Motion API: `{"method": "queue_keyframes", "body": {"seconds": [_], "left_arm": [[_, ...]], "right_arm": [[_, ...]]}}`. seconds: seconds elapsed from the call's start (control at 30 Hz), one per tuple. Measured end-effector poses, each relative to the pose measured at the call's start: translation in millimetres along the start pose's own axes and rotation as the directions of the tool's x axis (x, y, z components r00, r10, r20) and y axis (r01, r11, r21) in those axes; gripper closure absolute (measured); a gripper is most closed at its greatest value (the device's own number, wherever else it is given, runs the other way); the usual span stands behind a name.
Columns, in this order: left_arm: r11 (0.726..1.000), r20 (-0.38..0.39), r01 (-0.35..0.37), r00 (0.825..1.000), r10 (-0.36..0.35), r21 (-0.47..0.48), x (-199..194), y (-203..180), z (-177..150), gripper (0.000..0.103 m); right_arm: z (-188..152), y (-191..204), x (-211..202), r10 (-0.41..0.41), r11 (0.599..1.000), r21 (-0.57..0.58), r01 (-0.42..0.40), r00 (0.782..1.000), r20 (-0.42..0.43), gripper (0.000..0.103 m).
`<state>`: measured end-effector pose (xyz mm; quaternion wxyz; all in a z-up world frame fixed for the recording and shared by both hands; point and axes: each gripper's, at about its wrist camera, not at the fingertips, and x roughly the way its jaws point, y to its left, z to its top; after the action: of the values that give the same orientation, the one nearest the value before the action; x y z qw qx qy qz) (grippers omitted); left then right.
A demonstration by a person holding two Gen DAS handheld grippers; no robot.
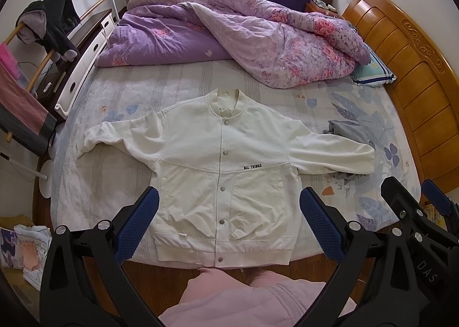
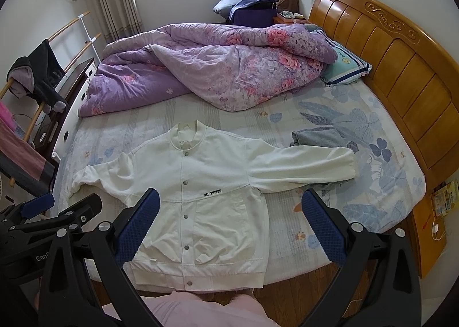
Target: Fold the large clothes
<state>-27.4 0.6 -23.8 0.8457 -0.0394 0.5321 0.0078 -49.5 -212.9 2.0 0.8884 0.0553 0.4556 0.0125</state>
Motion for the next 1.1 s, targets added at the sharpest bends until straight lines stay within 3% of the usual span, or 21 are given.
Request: {"method": "queue_keyframes", "body": {"seconds": [0.47,1.1], "left_arm": [[0.988,-0.054,-0.08,0.996,0.073,-0.134,-8.4,11.7,-15.0,0.005],[0.893,-0.155,-0.244,0.968,0.199,-0.379,-18.4,32.2,-51.4,0.005]], "right_arm": [[9.0,15.2,7.2,0.079,0.987,-0.132,-0.088,0.995,-0.068,0.007],[9.1,43.4,36.9,0.235,0.898,-0.324,-0.296,0.948,-0.215,0.007]]}}
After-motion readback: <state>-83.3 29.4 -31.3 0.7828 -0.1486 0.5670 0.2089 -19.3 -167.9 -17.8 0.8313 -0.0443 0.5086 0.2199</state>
